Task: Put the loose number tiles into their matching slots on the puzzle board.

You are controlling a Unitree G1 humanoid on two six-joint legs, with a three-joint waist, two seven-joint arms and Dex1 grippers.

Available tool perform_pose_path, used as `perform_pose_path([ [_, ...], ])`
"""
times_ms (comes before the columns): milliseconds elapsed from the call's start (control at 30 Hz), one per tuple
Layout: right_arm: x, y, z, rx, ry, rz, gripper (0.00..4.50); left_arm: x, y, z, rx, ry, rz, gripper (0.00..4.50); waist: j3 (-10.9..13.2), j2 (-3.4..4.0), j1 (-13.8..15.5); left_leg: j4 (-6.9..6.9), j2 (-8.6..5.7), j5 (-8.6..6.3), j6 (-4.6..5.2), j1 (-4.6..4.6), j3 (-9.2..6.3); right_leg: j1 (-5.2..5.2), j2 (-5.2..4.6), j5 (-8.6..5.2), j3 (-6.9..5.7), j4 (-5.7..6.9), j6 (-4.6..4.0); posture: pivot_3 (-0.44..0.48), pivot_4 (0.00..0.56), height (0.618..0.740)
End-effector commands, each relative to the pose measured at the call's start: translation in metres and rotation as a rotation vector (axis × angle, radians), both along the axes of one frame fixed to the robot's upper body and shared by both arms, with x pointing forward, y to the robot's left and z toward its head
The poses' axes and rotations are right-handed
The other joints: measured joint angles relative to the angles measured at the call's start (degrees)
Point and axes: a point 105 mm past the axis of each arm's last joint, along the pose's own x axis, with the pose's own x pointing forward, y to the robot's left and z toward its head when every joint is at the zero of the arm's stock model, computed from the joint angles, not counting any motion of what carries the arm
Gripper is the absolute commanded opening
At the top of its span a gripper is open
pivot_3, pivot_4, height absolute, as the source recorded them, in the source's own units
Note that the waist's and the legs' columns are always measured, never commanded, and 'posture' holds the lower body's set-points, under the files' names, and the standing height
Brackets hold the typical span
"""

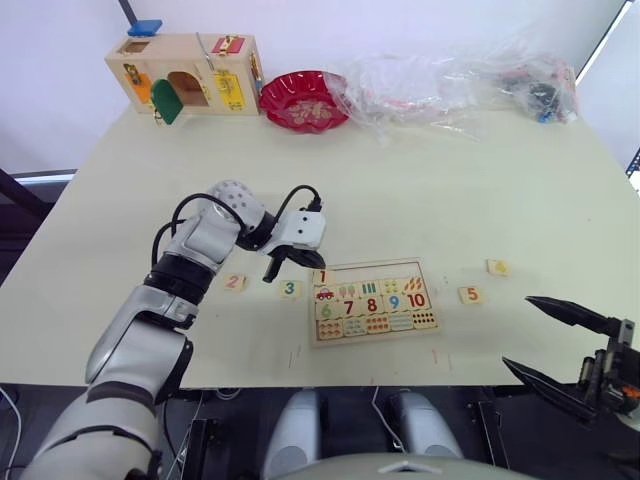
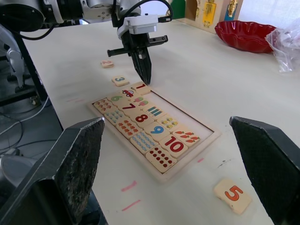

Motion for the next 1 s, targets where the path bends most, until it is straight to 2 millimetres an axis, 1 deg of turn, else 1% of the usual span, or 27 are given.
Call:
perform_pose_path([
  [33, -0.002, 0.003, 0.006, -0.005, -0.023, 0.022, 4.5, -0.004, -0.001, 0.005, 0.013, -0.016, -0.026, 0.05, 0.0, 0.0, 0.01, 0.0, 0.0, 0.0, 0.0, 0.0, -0.01, 0.0, 0.0, 0.0, 0.0, 0.0, 0.0, 0.0, 0.15, 0.74],
  [333, -0.001, 0.003, 0.006, -0.005, -0.025, 0.027, 4.5, -0.01, 0.002, 0.003, 0.025, -0.005, -0.021, 0.05, 0.0, 0.0, 0.0, 0.0, 0.0, 0.0, 0.0, 0.01, -0.02, 0.0, 0.0, 0.0, 0.0, 0.0, 0.0, 0.0, 0.15, 0.74],
  [533, 0.0, 0.003, 0.006, -0.008, -0.025, 0.03, 4.5, -0.008, 0.003, 0.003, 0.024, -0.004, -0.002, 0.05, 0.0, 0.0, 0.01, 0.0, 0.0, 0.0, 0.0, 0.0, -0.01, 0.0, 0.0, 0.0, 0.0, 0.0, 0.0, 0.0, 0.15, 0.74],
  [767, 0.001, 0.003, 0.006, -0.007, -0.025, 0.032, 4.5, -0.011, 0.006, 0.003, 0.029, 0.008, -0.004, 0.05, 0.0, 0.0, 0.01, 0.0, 0.0, 0.0, 0.0, 0.01, -0.01, 0.0, 0.0, 0.0, -0.01, 0.01, 0.0, 0.0, 0.15, 0.74],
  [1000, 0.001, 0.003, 0.006, -0.007, -0.023, 0.035, 4.5, -0.022, 0.006, -0.004, 0.041, 0.04, -0.023, 0.05, -0.02, 0.03, 0.01, 0.0, 0.01, 0.0, 0.0, 0.02, -0.01, 0.0, 0.0, 0.0, 0.01, 0.01, 0.0, 0.0, 0.15, 0.74],
])
